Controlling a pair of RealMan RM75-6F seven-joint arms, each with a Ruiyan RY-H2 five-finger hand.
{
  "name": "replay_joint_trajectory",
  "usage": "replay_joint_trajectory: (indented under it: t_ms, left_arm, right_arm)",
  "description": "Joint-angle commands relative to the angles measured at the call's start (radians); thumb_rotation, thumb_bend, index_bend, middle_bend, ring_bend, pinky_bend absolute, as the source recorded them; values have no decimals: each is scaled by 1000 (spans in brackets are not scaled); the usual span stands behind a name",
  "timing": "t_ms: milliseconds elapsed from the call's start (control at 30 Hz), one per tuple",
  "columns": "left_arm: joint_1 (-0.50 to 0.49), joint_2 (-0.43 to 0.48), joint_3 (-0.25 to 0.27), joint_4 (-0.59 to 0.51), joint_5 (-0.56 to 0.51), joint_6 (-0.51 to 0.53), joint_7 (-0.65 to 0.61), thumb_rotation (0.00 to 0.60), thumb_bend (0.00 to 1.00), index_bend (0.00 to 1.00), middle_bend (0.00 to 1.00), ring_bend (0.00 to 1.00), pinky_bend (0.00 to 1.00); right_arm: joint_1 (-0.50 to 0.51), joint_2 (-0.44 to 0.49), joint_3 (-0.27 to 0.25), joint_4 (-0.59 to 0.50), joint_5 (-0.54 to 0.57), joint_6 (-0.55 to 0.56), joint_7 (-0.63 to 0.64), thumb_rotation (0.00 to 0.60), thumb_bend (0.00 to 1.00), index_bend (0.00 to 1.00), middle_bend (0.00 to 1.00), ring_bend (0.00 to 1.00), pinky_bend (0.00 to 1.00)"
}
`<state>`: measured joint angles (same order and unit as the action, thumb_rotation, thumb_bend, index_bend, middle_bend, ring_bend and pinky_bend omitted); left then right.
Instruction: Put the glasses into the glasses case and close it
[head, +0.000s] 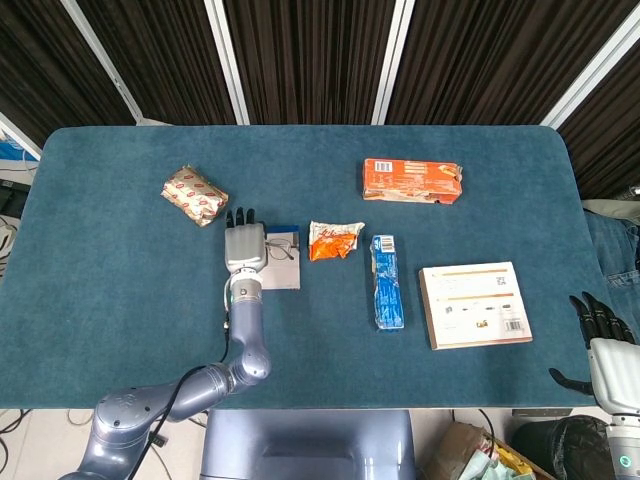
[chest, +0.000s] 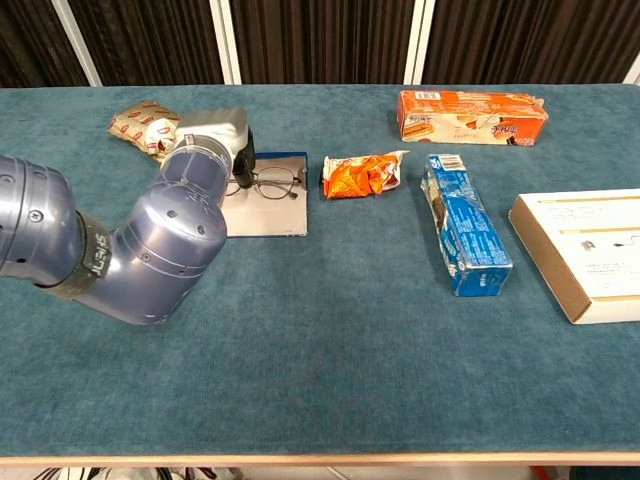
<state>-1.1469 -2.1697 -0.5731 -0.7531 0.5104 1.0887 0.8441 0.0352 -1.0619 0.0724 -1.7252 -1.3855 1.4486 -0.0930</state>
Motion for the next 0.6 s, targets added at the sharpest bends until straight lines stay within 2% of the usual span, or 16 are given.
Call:
replay_joint_trajectory:
  t_ms: [33,167,433,533,600]
  left_arm:
    - [19,17,17,-64,31,24,-2,600,445,216,113,1,22]
    - [60,64,55,-186,83,77,1,600,445,207,113,1,22]
    - [181,226,138,-496,173,152,-6,600,445,199,114,1,28]
    - [218,287,179,-580,225,162,-25,600,445,187,129,16,88]
    - [240,324,202,-630,250,161,-39,600,445,172,171,76,168]
  right_arm:
    - [0,0,0,0,1,-2,1,600,188,0,0,81,161]
    - [2,0,0,0,3,-5,2,600,188,0,0,81,161]
    - [1,0,-2,-3,1,-5,-1,600,188,0,0,81,161]
    - [1,0,-1,-5,1,-3,-4,600,190,0,0,82,161]
    - [1,-1,-1,-5,3,-3,-5,600,191,0,0,82,161]
